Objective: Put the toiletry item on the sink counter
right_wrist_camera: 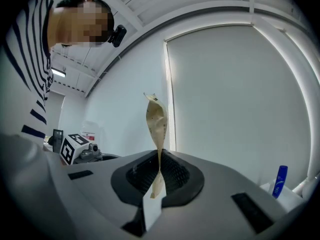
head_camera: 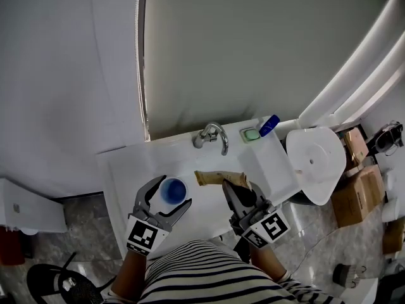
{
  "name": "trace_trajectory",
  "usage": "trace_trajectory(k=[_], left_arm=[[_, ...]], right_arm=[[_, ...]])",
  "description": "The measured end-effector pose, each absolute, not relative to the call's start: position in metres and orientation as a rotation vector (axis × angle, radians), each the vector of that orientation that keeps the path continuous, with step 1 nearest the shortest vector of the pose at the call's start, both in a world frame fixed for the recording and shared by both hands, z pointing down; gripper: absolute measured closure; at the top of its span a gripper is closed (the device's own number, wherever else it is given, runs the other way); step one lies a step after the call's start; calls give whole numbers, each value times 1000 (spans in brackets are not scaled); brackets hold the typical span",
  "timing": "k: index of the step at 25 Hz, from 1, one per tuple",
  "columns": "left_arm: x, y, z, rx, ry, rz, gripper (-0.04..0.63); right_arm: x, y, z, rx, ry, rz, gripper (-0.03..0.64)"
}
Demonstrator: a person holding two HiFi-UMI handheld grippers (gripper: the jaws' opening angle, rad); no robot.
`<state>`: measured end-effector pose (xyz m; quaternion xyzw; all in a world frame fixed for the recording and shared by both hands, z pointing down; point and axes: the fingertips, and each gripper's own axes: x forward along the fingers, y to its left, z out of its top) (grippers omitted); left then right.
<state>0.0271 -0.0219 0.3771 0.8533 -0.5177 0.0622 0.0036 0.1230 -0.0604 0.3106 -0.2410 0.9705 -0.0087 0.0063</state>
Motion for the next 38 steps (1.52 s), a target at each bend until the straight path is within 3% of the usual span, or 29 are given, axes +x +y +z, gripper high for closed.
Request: trace_trajectory(k=[19, 38], left_arm=[[-14, -107, 386, 2646, -1718, 492, 225], [-44, -180, 464, 2584, -1564, 629, 227]], right_arm=[[66, -146, 303, -538, 3063, 46, 603], [33, -202, 335, -625, 3064, -24, 603]])
